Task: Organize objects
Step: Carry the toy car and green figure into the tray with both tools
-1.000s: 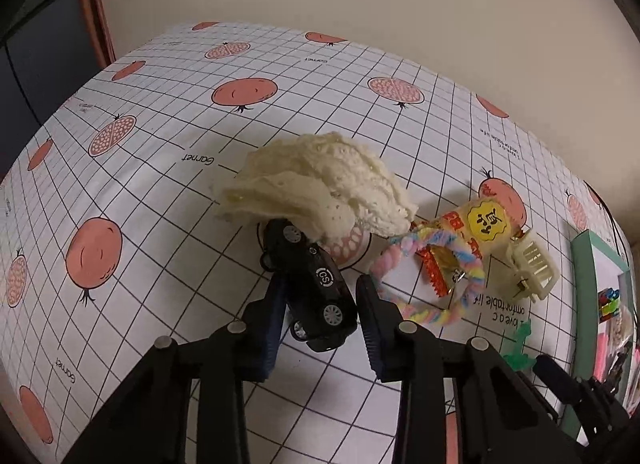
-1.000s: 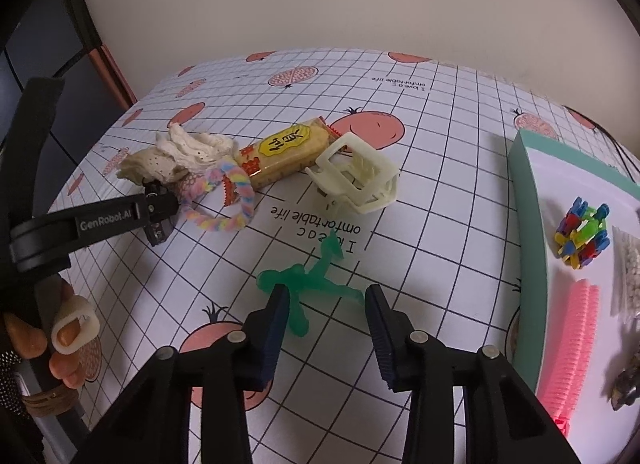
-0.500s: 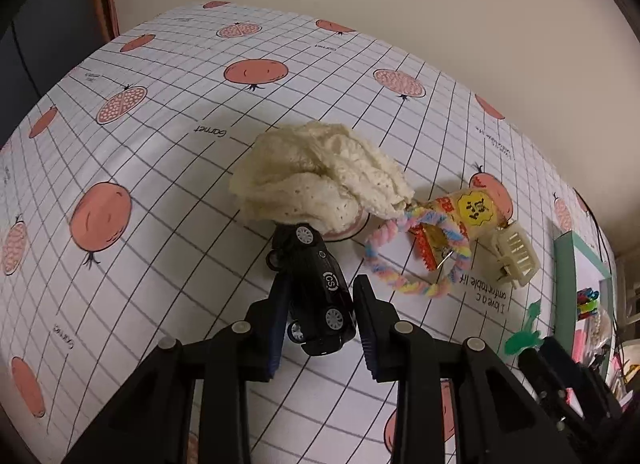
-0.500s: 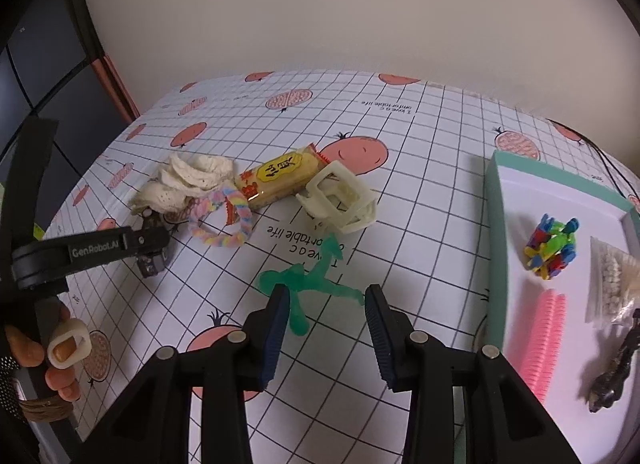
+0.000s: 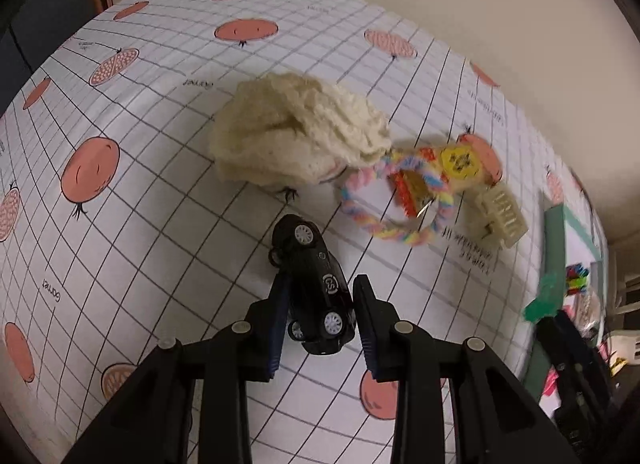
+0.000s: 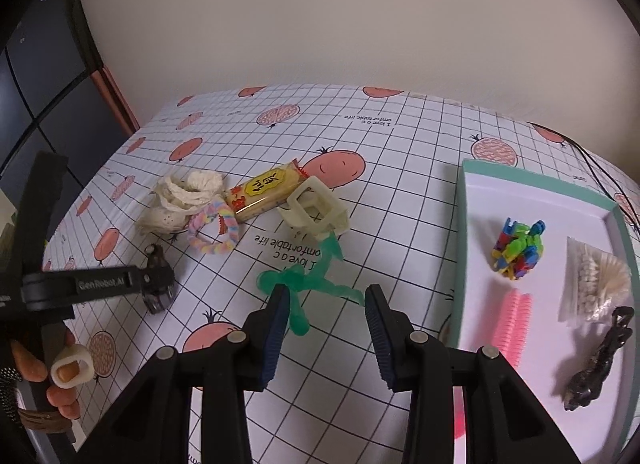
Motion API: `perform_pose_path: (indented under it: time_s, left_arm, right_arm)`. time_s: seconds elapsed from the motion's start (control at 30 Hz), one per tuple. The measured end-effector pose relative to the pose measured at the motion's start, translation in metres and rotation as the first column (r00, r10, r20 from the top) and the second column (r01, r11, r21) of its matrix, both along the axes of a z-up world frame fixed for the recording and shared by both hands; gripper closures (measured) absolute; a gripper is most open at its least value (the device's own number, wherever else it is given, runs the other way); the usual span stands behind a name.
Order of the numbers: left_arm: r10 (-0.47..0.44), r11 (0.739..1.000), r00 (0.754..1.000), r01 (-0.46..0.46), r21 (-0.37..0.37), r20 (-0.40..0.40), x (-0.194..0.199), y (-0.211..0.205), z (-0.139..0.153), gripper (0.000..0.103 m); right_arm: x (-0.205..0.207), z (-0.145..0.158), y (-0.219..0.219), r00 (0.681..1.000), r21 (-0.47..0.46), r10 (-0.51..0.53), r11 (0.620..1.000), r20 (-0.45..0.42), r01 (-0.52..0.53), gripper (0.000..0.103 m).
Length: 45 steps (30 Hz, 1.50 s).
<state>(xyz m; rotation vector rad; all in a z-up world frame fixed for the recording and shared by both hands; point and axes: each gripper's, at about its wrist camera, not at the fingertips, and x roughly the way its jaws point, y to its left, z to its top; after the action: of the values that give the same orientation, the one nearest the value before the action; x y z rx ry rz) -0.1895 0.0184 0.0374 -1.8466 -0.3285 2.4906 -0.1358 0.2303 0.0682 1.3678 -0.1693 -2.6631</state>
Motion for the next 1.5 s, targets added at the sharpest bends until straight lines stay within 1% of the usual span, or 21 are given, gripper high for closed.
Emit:
perform_pose_path:
  time_s: [0.27, 0.4, 0.67, 0.83, 0.97, 1.1, 1.2, 1.37, 1.5]
  left_arm:
    - [0.013, 1.000, 1.000, -0.014, 0.019, 0.024, 0.001, -0.004, 0.000, 0.070]
    - [0.020, 1.000, 1.000, -0.021, 0.020, 0.017, 0.004, -0.002, 0.006, 0.070]
    - [0.006, 0.995, 0.999, -0.001, 0.096, -0.053, 0.010, 0.005, 0.032, 0.070]
    - [-0.020, 0.996, 0.994, 0.029, 0.088, -0.109, 0.009, 0.022, 0.044, 0.070]
    - [-0.038, 0.993, 0.988, 0.054, 0.107, -0.147, 0.013, 0.035, 0.051, 0.070]
    - [-0.081, 0.989, 0.977, 0.104, 0.108, -0.197, 0.015, 0.059, 0.058, 0.070]
    - [-0.132, 0.981, 0.963, 0.160, 0.106, -0.233, 0.021, 0.082, 0.065, 0.070]
    - [-0.228, 0.961, 0.932, 0.261, 0.088, -0.280, 0.035, 0.124, 0.071, 0.070]
    - [-0.280, 0.941, 0.918, 0.321, 0.111, -0.281, 0.046, 0.153, 0.068, 0.070]
  right_arm:
    - [0.004, 0.006, 0.012, 1.000, -0.020, -0.014, 1.000, -0.010, 0.013, 0.062]
    - [0.006, 0.009, 0.017, 0.999, -0.024, -0.024, 0.999, -0.022, 0.024, 0.062]
    - [0.010, 0.017, 0.028, 0.998, -0.036, -0.052, 0.998, -0.045, 0.051, 0.062]
    - [0.012, 0.021, 0.037, 0.996, -0.045, -0.076, 0.996, -0.056, 0.074, 0.062]
    - [0.015, 0.023, 0.048, 0.993, -0.047, -0.103, 0.994, -0.061, 0.100, 0.062]
    - [0.020, 0.027, 0.062, 0.988, -0.053, -0.138, 0.990, -0.075, 0.134, 0.062]
    - [0.023, 0.029, 0.075, 0.982, -0.055, -0.168, 0.985, -0.080, 0.164, 0.062]
    - [0.030, 0.028, 0.098, 0.972, -0.063, -0.223, 0.974, -0.077, 0.219, 0.062]
    - [0.036, 0.026, 0.115, 0.962, -0.061, -0.262, 0.964, -0.073, 0.258, 0.062]
